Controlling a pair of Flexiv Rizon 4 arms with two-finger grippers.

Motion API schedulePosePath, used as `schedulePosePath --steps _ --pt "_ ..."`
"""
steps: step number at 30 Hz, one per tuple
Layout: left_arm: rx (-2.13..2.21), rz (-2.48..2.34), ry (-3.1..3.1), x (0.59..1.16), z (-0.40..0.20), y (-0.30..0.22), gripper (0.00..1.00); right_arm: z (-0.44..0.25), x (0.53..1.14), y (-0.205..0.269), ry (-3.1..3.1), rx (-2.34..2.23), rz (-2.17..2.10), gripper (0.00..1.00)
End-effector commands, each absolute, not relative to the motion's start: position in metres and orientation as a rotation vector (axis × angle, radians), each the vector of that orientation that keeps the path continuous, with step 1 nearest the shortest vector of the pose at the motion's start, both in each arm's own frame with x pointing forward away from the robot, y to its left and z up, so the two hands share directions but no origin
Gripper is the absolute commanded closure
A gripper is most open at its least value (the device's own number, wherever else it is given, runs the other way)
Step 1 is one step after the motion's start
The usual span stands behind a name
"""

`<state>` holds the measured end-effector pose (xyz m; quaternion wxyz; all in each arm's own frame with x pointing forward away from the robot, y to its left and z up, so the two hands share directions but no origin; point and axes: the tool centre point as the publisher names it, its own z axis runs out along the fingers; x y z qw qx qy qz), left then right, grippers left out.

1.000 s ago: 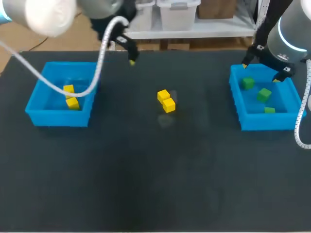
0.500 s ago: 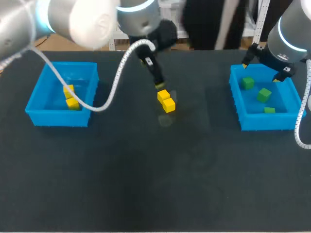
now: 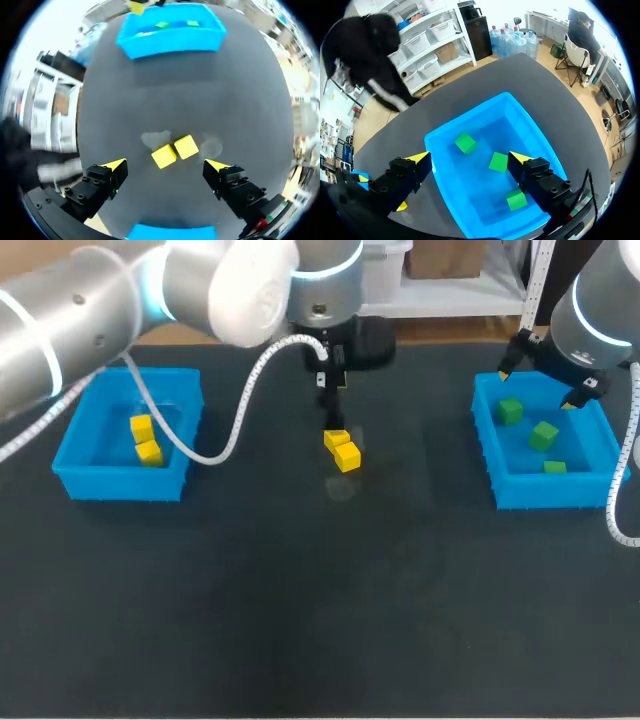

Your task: Put the green cubes in the right bin and the yellow cubes in the left bin.

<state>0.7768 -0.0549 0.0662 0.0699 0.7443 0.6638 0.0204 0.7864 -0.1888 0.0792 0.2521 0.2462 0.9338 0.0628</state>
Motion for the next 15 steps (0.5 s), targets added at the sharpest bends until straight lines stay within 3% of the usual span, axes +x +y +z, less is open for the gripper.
schedulePosePath --steps 1,15 --pt "2.654 0.020 1.726 0.790 0.062 -0.061 0.00 0.079 0.786 -0.188 2.536 0.671 0.169 0.00" --pt "2.808 0.057 1.594 0.783 0.024 -0.053 0.00 0.079 0.786 -0.188 2.536 0.671 0.169 0.00"
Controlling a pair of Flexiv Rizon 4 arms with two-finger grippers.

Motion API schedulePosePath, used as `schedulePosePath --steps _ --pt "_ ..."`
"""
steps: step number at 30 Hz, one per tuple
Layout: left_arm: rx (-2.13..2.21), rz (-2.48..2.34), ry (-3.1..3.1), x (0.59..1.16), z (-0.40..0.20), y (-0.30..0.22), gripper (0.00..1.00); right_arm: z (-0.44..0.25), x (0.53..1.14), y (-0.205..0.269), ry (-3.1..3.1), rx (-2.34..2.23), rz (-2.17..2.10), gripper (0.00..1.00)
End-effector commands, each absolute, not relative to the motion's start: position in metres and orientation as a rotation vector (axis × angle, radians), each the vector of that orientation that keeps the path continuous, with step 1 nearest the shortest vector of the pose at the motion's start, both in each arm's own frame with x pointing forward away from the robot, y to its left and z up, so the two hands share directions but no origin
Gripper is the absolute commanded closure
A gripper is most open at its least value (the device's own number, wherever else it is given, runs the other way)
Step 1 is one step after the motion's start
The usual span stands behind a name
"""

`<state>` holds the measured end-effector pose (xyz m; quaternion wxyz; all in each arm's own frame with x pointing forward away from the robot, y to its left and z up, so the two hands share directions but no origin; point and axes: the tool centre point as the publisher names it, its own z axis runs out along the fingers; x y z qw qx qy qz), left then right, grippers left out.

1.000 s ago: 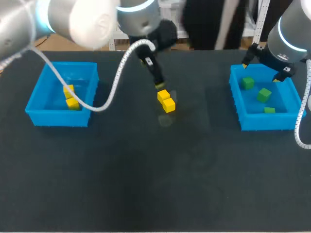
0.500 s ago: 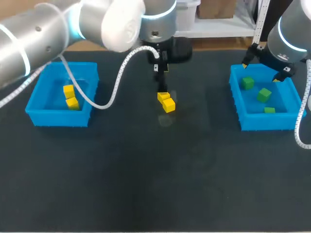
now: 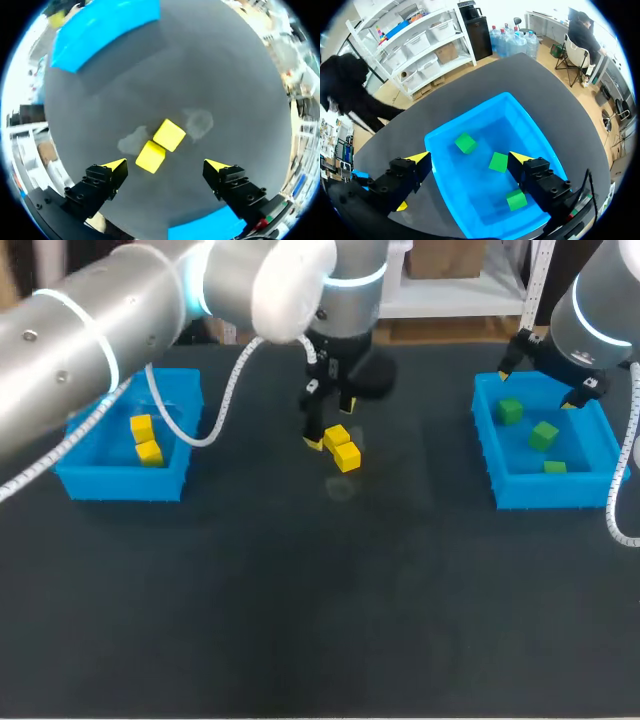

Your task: Put the green cubes in the right bin and the yellow cubes in the left bin.

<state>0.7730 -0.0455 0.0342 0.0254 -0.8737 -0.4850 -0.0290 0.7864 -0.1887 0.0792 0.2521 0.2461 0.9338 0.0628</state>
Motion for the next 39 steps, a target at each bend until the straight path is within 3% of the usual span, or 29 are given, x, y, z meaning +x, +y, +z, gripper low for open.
schedulePosePath --steps 1,19,20,21,39 --pt "-2.657 -0.059 -1.526 0.785 0.022 -0.054 0.00 0.079 0.786 -0.188 2.536 0.671 0.169 0.00" --pt "-2.702 -0.193 -1.530 0.793 -0.005 -0.055 0.00 0.079 0.786 -0.188 2.536 0.671 0.169 0.00" --pt "-2.703 -0.193 -1.530 0.793 -0.006 -0.055 0.33 0.079 0.786 -0.188 2.536 0.671 0.169 0.00" --pt "-2.705 -0.191 -1.531 0.792 -0.006 -0.054 1.00 0.079 0.786 -0.188 2.536 0.671 0.169 0.00" --pt "-2.698 -0.448 -1.678 0.806 0.016 -0.033 1.00 0.079 0.786 -0.188 2.536 0.671 0.169 0.00"
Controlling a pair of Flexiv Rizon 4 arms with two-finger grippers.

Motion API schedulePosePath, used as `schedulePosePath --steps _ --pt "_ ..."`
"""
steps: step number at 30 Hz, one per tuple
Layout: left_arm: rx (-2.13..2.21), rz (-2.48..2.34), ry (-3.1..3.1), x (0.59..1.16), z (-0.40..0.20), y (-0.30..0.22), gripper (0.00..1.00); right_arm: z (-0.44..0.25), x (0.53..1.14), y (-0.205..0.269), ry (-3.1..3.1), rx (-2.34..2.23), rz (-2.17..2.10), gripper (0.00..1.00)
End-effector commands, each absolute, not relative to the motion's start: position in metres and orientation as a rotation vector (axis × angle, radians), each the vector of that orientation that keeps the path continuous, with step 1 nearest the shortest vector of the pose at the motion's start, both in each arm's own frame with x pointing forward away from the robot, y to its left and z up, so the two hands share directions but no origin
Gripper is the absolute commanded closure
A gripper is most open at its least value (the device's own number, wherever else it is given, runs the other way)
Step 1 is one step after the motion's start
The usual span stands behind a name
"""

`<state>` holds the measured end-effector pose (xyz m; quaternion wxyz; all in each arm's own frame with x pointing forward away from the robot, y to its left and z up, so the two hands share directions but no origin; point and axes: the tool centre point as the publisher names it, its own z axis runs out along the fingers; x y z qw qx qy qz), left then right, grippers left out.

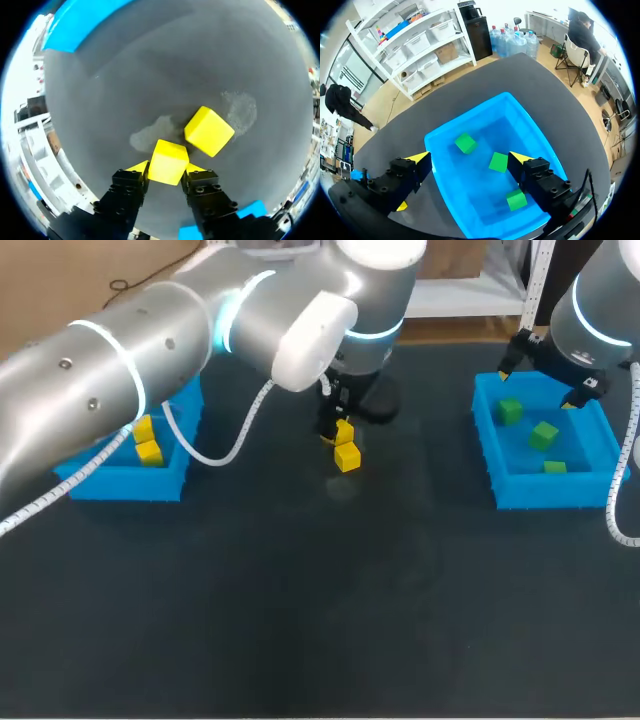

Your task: Put the green cubes in the right bin and the yellow cubes in the left bin.

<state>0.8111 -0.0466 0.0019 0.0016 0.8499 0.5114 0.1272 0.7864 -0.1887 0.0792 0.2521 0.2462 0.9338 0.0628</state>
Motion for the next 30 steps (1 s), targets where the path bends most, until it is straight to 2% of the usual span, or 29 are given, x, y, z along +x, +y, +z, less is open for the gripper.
schedulePosePath --steps 1,9,17,25,30 --pt "2.550 0.432 1.634 0.808 0.023 -0.030 1.00 0.079 0.786 -0.188 2.536 0.671 0.169 0.00" --pt "2.153 0.444 1.908 0.824 0.083 0.026 1.00 0.079 0.786 -0.188 2.536 0.671 0.169 0.00" --pt "1.695 0.527 2.221 0.829 0.120 0.134 1.00 0.079 0.786 -0.188 2.536 0.671 0.169 0.00" --pt "1.410 0.665 2.466 0.807 0.118 0.229 1.00 0.079 0.786 -0.188 2.536 0.671 0.169 0.00" --pt "1.304 0.705 2.589 0.792 0.100 0.265 1.00 0.079 0.786 -0.188 2.536 0.671 0.169 0.00"
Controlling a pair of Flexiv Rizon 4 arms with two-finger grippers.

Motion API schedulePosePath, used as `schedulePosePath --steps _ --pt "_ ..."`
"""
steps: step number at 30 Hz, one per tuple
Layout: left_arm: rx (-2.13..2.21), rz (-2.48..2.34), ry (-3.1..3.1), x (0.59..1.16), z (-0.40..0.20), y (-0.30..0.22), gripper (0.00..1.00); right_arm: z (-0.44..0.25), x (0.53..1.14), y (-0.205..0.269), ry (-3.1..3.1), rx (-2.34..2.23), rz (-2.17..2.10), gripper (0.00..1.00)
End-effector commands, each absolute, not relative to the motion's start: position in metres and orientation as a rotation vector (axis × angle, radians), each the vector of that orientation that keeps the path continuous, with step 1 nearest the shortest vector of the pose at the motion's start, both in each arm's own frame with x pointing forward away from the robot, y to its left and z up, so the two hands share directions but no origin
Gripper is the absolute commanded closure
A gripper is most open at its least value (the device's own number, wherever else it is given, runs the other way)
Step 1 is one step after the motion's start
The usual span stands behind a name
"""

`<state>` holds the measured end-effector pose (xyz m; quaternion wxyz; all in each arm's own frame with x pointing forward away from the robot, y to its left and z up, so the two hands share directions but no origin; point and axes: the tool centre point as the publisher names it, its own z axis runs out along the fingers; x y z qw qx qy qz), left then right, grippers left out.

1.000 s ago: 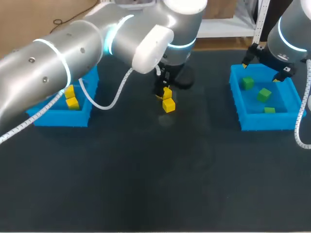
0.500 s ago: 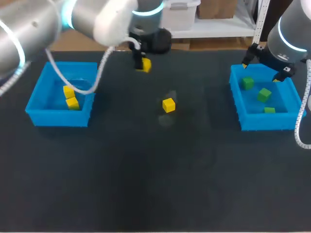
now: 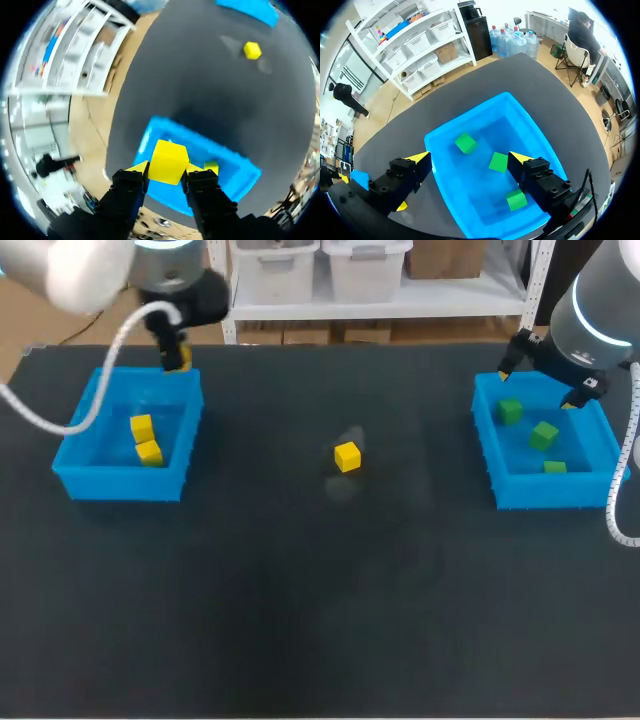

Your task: Put the green cubes in the right bin and the yellow cubes in the left bin.

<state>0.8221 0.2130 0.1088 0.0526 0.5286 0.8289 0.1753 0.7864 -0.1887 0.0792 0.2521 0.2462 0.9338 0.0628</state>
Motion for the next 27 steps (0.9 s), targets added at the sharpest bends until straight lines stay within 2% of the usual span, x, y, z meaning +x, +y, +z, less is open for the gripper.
schedulePosePath --steps 1,4,5,6,7,8,15,27 --pt "1.300 0.714 2.612 0.789 0.097 0.269 1.00 0.079 0.786 -0.188 2.536 0.671 0.169 0.00" --pt "1.289 0.719 2.659 0.783 0.090 0.274 1.00 0.079 0.786 -0.188 2.536 0.671 0.169 0.00" --pt "1.290 0.713 2.662 0.781 0.089 0.275 0.84 0.079 0.786 -0.188 2.536 0.671 0.169 0.00" --pt "1.289 0.715 2.662 0.780 0.089 0.275 0.74 0.079 0.786 -0.188 2.536 0.671 0.169 0.00" --pt "1.282 0.709 2.671 0.778 0.089 0.274 0.05 0.079 0.786 -0.188 2.536 0.671 0.169 0.00" --pt "1.278 0.700 2.673 0.777 0.092 0.272 0.00 0.079 0.786 -0.188 2.536 0.671 0.169 0.00" --pt "1.395 0.618 2.534 0.786 0.127 0.216 0.00 0.079 0.786 -0.188 2.536 0.671 0.169 0.00" --pt "1.873 0.230 2.175 0.765 0.160 0.035 0.00 0.079 0.786 -0.188 2.536 0.671 0.169 0.00"
